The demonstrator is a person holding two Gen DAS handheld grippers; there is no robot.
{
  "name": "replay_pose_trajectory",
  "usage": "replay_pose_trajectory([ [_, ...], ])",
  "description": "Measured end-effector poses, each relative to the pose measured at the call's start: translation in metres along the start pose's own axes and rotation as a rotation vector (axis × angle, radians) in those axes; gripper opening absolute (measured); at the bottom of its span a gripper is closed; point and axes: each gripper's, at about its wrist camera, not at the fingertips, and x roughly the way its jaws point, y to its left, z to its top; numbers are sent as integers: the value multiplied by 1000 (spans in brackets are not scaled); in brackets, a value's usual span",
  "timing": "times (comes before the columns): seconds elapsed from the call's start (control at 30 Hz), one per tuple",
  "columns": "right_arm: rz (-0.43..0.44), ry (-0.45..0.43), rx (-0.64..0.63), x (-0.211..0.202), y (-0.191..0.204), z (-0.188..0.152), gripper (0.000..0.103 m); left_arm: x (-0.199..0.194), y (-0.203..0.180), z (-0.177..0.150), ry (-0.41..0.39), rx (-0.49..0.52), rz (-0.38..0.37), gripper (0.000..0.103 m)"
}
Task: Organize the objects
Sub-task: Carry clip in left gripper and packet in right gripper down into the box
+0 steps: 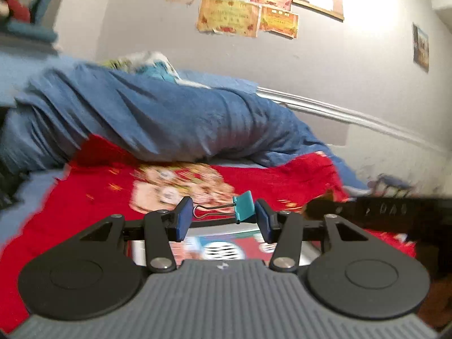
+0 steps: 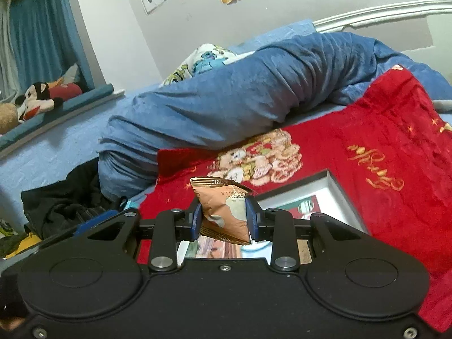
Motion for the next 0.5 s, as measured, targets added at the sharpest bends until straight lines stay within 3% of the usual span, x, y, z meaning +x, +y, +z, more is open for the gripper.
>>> replay_pose_trajectory([
  [0.13,-13,-10,-31,12,-17,12,31,34,-5,4,32,-53,-10,52],
  [0.3,-41,15,-27,43,-44,6,31,72,-14,-25,92,-91,-1,52],
  [0.37,-51,37,-1,57,-56,-3,31,83,-22,-42,117,-46,-20,52],
  [0.5,-62,96,7,79,-70,-25,31,95,-36,-68,147,37,27,52],
])
